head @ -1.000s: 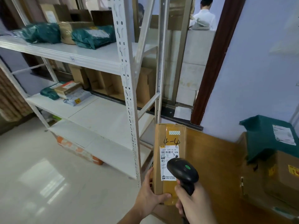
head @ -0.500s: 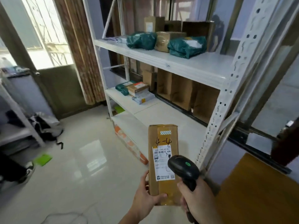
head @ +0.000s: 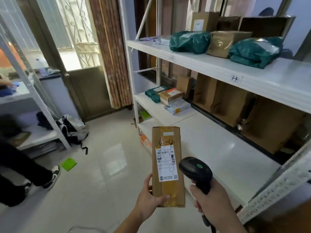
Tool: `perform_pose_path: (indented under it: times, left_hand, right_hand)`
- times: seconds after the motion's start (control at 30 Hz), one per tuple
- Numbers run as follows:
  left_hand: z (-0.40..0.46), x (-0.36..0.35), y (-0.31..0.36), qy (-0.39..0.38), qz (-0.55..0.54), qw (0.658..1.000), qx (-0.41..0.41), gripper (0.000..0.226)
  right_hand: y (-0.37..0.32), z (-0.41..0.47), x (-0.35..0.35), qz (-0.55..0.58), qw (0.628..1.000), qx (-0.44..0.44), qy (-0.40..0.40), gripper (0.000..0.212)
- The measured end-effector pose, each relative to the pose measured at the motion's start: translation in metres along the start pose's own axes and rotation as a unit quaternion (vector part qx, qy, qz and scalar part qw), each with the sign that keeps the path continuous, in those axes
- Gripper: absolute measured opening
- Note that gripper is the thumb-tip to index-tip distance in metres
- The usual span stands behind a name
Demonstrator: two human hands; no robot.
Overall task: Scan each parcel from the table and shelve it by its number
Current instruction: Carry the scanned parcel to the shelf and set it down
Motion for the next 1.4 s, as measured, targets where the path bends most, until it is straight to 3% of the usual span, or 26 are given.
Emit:
perform_pose_path:
  times: [0.47,0.67,1.03,1.4]
  left_hand:
    - [0.193,0.027,0.051,-0.009,0.027,0.999,0.022,0.120]
    - [0.268,0.046,0.074,-0.015,0.031,0.998,0.043,0.131]
    - [0.435,0.063,0.119,-0.144,0.083,0.984,0.070,0.122]
    - [0.545,-0.011,0.146,-0.208,0.228,0.950,0.056,0.136]
  right_hand:
    - [-0.072,0.191,-0.076,-0.016,0.999,0.007,-0.028,0.006]
    - [-0.097,0.249,-0.115,-0.041,0.999,-0.002,-0.026,0.006]
    - [-0.129,0.351,-0.175,-0.061,0.991,-0.098,0.073,0.017]
    - [-0.139,0.421,-0.152,-0.017,0.980,-0.137,0.143,0.004]
Point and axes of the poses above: each hand's wrist, its own z-axis towards the middle knuckle, its own x-axis out of the back of the hand, y = z × x, the point moved 9 cm from there along z, towards the middle knuckle, and after that the axes turned 9 degrees about y, right-handed, at the moved point
